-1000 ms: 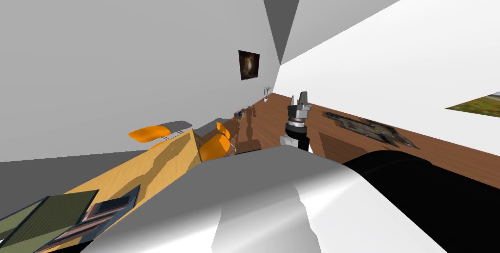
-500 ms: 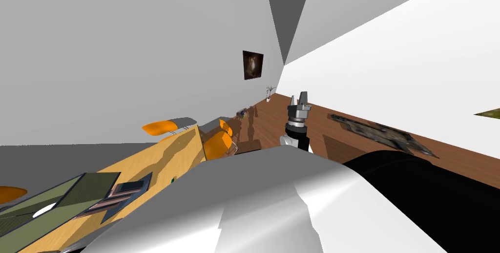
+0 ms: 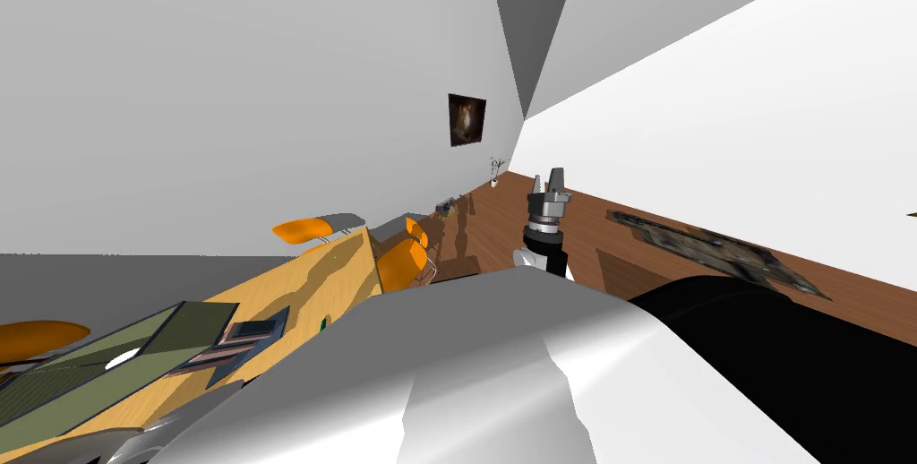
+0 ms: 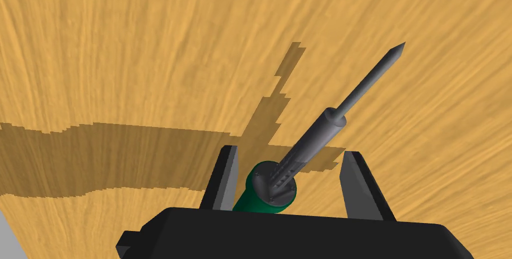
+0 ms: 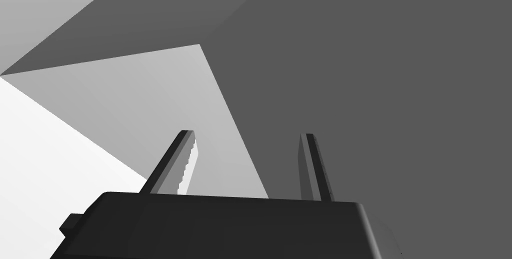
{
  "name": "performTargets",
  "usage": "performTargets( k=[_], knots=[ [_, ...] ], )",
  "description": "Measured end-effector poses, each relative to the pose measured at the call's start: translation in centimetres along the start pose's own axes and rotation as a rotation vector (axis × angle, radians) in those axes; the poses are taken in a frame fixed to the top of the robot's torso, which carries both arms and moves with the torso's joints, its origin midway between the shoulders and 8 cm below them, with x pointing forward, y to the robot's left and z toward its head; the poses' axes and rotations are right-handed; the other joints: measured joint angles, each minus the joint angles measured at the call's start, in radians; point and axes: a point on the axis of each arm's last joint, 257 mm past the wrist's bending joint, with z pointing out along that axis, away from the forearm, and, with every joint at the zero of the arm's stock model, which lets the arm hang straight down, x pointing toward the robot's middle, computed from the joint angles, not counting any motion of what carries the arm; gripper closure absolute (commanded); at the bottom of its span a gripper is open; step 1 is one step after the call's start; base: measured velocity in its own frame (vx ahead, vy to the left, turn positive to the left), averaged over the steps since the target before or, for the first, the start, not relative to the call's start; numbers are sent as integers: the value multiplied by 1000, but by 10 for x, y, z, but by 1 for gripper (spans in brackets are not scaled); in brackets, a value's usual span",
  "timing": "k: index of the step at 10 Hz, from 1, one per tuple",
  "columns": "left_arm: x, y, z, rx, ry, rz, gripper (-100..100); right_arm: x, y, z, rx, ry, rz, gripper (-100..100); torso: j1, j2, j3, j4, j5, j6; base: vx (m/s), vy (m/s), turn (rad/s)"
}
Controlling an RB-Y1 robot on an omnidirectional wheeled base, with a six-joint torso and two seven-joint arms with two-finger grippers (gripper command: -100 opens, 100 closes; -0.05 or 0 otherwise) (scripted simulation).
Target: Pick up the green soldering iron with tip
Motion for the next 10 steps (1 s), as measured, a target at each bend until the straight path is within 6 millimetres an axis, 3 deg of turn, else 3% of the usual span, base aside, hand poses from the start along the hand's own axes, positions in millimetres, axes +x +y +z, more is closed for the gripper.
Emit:
performTargets(
  k=[3,4,5,10],
  knots=[
    [0,-3,1,5,3,4,100,0,0,0,0,0,0,0,5,0,-1,-1,2,-3,0,0,0],
    [0,-3,1,5,3,5,0,0,0,0,0,0,0,0,5,0,-1,-1,2,-3,0,0,0],
    [1,-3,1,5,3,5,100,0,0,0,0,0,0,0,5,0,-1,-1,2,-3,29,-6,-130],
    [20,42,-13,-6,1,-47,100,0,0,0,0,0,0,0,4,-3,-2,-2,2,-3,40,-10,-69]
  ],
)
